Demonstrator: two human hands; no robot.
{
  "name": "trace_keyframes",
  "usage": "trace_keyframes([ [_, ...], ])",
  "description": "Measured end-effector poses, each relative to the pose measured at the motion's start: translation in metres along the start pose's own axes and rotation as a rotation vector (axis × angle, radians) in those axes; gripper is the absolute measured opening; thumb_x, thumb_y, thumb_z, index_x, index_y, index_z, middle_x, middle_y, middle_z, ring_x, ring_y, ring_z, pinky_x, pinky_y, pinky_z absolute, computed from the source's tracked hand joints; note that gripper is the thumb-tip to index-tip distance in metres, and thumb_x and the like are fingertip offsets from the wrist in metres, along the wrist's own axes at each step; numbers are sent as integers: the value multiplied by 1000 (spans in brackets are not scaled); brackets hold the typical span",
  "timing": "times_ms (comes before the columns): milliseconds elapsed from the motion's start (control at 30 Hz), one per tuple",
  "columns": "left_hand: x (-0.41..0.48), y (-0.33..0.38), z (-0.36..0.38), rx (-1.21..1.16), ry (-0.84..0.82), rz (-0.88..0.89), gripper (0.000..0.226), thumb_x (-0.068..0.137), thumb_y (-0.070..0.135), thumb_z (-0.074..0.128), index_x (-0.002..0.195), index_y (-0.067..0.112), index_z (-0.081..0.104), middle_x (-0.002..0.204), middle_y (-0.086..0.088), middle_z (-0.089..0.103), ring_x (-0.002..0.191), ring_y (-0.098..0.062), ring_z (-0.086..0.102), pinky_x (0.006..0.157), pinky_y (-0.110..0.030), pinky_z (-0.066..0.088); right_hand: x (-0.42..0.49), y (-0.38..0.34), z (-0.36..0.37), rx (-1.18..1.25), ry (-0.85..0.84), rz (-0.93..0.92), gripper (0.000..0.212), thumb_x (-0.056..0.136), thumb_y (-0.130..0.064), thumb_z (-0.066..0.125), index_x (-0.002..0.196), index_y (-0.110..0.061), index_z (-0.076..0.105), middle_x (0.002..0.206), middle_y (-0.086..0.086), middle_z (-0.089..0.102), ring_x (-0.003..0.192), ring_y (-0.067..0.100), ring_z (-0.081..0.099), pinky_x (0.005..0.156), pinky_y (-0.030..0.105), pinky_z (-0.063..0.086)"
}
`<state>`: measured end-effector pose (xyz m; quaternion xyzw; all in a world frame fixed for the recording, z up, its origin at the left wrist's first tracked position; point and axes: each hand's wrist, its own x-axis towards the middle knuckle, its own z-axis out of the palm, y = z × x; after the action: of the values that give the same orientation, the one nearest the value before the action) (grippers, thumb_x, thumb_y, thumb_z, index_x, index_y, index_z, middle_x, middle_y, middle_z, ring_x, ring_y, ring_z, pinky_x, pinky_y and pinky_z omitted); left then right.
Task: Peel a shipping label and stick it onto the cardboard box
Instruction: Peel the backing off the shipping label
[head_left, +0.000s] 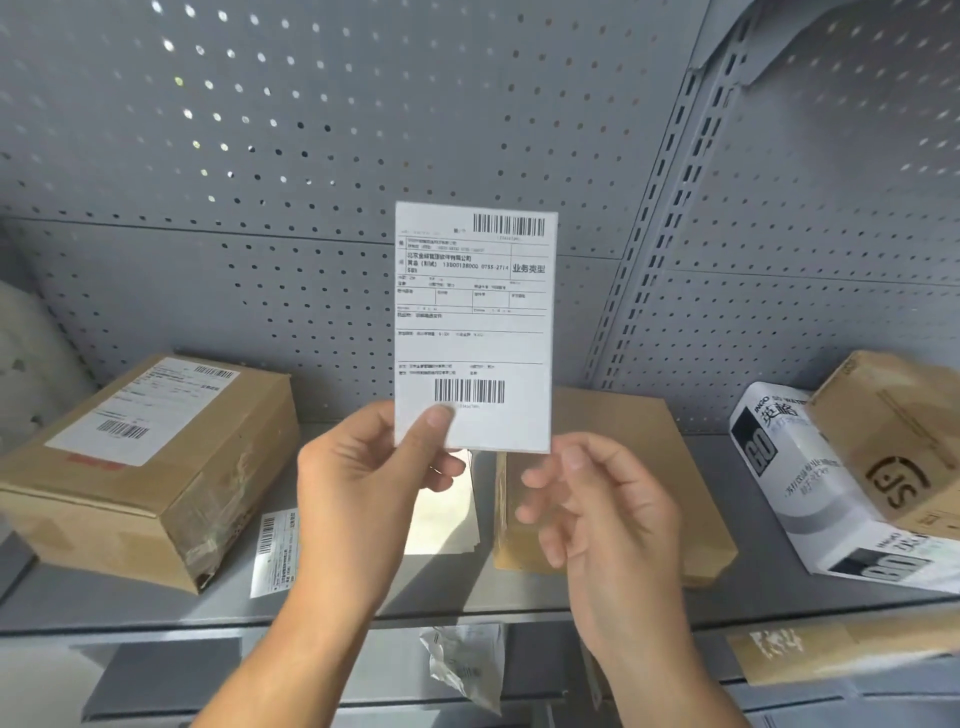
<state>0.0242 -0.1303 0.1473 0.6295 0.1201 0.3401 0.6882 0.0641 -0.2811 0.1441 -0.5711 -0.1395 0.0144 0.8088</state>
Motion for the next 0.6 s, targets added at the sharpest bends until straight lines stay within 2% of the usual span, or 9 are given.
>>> trace_keyframes([
  [100,-2,2,1,27,5,19,16,85,32,73,82,18,79,63,-13,73,58,-32,64,69,-50,58,-3,-4,0,-29,-23,-11,18,89,-20,60,78,-24,74,68,9,68,47,21,57,39,23,35],
  [200,-4,1,0,55,15,39,14,87,28,73,80,17,78,62,-13,72,62,-40,64,68,-53,58,-6,-7,0,-54,-43,-26,19,90,-17,60,78,-25,73,67,7,68,45,20,56,39,23,36],
  [467,-7,5,-3,85,26,56,14,86,30,74,80,18,78,61,-11,72,55,-24,66,64,-47,58,-9,-7,5,-89,-35,-5,21,86,-14,60,76,-27,74,63,5,67,42,19,54,39,23,36],
  [600,-7,3,-4,105,21,69,13,87,27,73,80,17,77,59,-9,71,51,-18,63,57,-33,55,-9,-8,7,-65,-46,31,23,84,-13,59,72,-27,73,60,5,64,41,18,51,39,22,36],
])
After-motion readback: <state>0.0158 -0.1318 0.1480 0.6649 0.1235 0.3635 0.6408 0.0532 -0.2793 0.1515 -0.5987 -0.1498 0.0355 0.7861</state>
